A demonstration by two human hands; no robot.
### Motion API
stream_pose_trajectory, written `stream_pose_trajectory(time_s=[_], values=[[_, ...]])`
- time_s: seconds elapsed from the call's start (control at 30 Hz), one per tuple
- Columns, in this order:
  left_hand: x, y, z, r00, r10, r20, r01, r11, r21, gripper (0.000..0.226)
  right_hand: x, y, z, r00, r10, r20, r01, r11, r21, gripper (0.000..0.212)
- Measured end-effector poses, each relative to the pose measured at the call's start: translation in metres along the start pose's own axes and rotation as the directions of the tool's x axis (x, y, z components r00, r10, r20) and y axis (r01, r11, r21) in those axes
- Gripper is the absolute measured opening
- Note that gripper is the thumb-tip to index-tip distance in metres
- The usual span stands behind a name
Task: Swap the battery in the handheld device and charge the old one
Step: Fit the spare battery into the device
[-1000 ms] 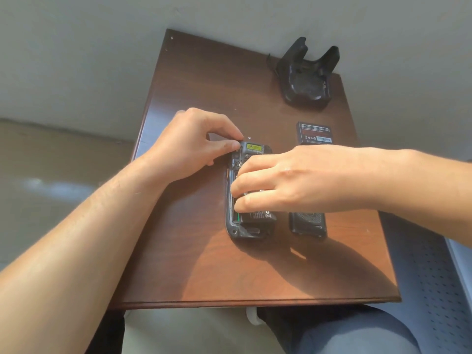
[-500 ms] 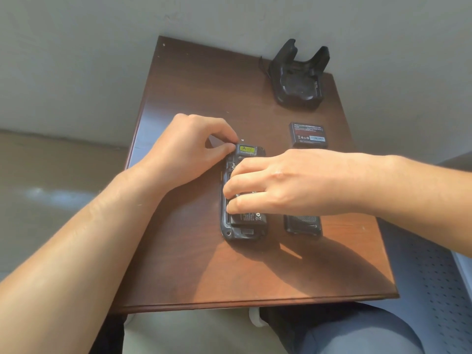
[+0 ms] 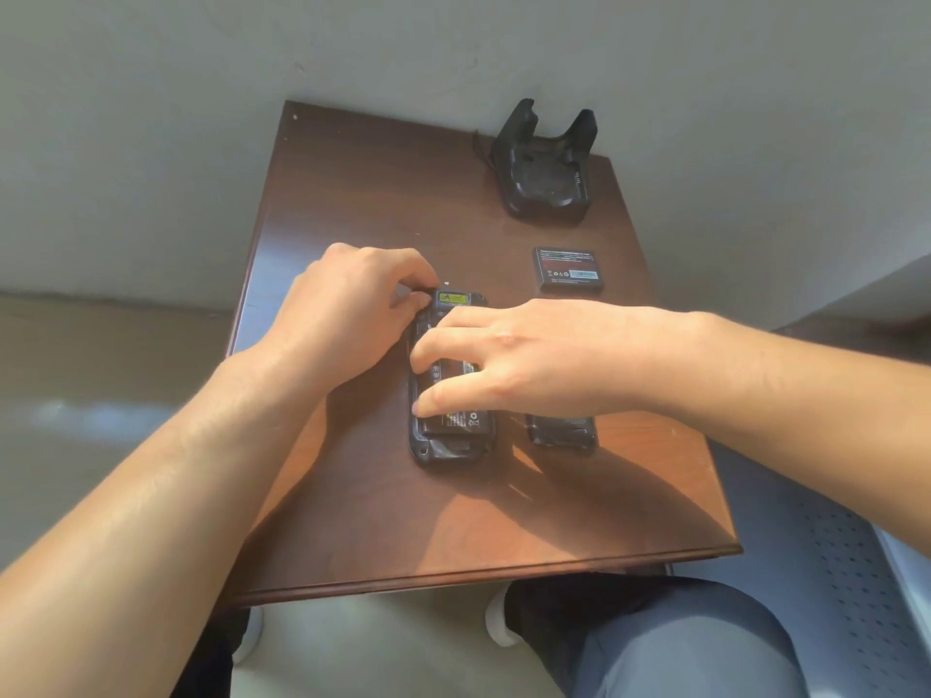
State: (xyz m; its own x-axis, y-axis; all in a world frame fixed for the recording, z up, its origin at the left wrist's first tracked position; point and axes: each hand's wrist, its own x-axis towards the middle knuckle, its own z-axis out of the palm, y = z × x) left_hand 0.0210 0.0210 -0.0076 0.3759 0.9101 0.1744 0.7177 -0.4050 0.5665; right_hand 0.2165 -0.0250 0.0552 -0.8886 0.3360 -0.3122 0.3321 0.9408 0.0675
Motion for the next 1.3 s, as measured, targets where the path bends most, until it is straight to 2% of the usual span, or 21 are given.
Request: stream_pose_trajectory(time_s=[0.03,0.1,0.13,0.2,0.3,0.4,0.6,0.77,1.0,1.17,1.3], values=[[0.000,0.001,0.000,1.000,-0.005,-0.003,0.005,1.000,0.009,0.016,-0.006,-0.002,-0.007,0.998,0.060,-0.006,-0.060,0.998,0.030,0.057],[-0.001,0.003,0.001,1.000,-0.014,-0.014,0.014,1.000,0.017,0.017,-0.008,-0.010,-0.018,0.987,0.163,0.012,-0.163,0.985,0.058,0.062],[-0.001,0.003,0.002,1.000,-0.022,-0.015,0.022,1.000,0.015,0.017,-0.007,-0.014,-0.013,0.985,0.171,-0.012,-0.170,0.984,0.062,0.061],[-0.004,0.004,0.002,0.999,-0.043,0.000,0.043,0.999,-0.004,0.017,-0.003,-0.019,-0.010,0.975,0.221,0.032,-0.223,0.969,0.101,0.051],[-0.006,0.003,0.000,0.997,-0.076,0.028,0.077,0.996,-0.052,0.019,-0.006,-0.021,-0.011,0.966,0.253,-0.046,-0.241,0.953,0.183,0.036],[-0.012,0.004,0.000,0.995,-0.076,0.069,0.084,0.990,-0.111,0.025,-0.004,-0.030,0.002,0.940,0.332,-0.082,-0.309,0.927,0.211,0.038],[-0.022,-0.002,0.007,0.992,-0.070,0.108,0.096,0.961,-0.260,0.033,-0.008,-0.058,0.012,0.837,0.527,-0.147,-0.443,0.810,0.384,0.033],[-0.020,0.004,0.006,0.990,-0.079,0.118,0.109,0.954,-0.278,0.035,-0.014,-0.063,0.013,0.799,0.589,-0.120,-0.490,0.754,0.438,0.036],[-0.023,0.006,0.006,0.994,-0.085,0.071,0.101,0.961,-0.258,0.040,-0.011,-0.055,-0.004,0.817,0.573,-0.059,-0.504,0.761,0.408,0.039],[-0.026,0.014,0.002,0.996,-0.070,0.062,0.083,0.967,-0.241,0.042,-0.013,-0.056,-0.003,0.784,0.612,-0.107,-0.529,0.748,0.401,0.034],[-0.029,0.011,-0.002,0.997,-0.063,0.045,0.071,0.975,-0.212,0.042,-0.014,-0.056,-0.002,0.782,0.622,-0.045,-0.544,0.716,0.438,0.050]])
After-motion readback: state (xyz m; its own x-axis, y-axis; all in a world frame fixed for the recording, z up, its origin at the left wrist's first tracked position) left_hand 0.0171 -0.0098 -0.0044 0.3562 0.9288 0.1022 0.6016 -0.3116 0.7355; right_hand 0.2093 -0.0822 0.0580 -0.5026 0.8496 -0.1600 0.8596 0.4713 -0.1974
